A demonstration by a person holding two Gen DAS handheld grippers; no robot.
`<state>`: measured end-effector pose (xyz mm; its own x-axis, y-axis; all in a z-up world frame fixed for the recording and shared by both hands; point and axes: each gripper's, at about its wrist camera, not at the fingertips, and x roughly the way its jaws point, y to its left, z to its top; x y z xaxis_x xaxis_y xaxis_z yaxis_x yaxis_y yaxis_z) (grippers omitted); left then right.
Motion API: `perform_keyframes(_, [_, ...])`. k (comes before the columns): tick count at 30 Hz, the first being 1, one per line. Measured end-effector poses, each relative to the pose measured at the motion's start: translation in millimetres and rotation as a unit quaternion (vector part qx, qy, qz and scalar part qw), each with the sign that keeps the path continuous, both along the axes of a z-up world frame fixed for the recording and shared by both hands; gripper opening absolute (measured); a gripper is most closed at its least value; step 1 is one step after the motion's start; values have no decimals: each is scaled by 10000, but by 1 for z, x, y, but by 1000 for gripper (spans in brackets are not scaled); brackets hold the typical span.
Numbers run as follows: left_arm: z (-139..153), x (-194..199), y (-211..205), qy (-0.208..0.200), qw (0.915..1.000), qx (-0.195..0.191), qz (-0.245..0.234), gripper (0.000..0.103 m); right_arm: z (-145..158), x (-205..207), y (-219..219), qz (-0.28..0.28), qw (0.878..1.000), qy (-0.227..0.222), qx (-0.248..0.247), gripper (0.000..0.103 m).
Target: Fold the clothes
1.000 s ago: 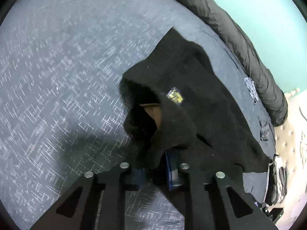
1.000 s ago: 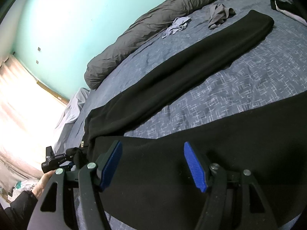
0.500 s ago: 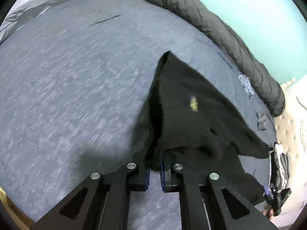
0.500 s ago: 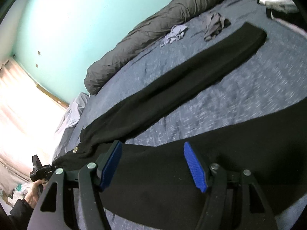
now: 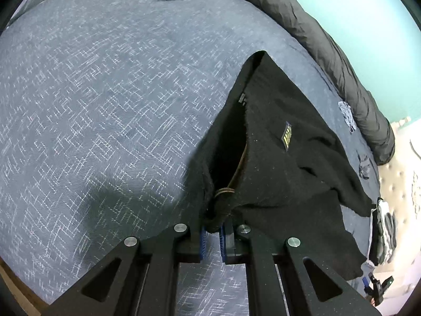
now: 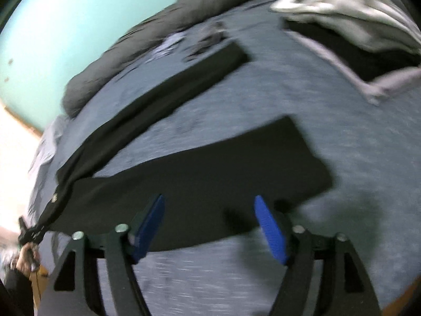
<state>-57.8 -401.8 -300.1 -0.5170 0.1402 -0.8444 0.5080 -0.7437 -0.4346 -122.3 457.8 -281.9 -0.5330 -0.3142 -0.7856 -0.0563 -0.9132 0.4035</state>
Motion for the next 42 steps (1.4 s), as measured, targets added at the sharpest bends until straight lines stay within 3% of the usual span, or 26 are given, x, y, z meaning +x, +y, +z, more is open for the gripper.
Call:
perform_keyframes(6, [2,1,2,15,10000,-32,-34,8,-21,-1,52,-567,9980,-219,-181,77])
perform_keyframes(9, [3,-1,3,-19,10000,-87,-43,8,-25,-9,61,-678,9974,-228,-1,77])
perform_keyframes(16, [-3,-3,2,-116,9998,-146,-14,8,-35,-37,55,-76,9984,-440,336,75])
perform_keyframes(18, [-5,-2,2,-141,9998,-156,-3,8,-39,-38,53,62,9983,-507,287,62])
perform_keyframes(20, [-6,-2,2,-161,9997,-167,6,8,-41,-38,53,151,9983,-520,236,34])
perform_keyframes(21, [-6,-1,2,-168,9997,-181,8,8,-42,-38,53,196,9982,-526,210,27])
perform_keyframes(25, [3,-2,5,-137,9995,-278,-21,8,-30,-39,49,329,9985,-356,242,15])
perform_keyframes(31, [26,3,4,55,9996,-267,2,8,33,-48,46,235,9991,226,282,13])
perform_keyframes(36, [37,11,3,97,9999,-128,28,8,77,-55,53,238,9984,417,309,13])
perform_keyframes(39, [31,19,1,31,10000,-1,39,8,75,-58,59,281,9981,138,524,13])
perform_keyframes(42, [15,24,4,-164,9998,61,13,8,47,-56,65,284,9970,-171,698,13])
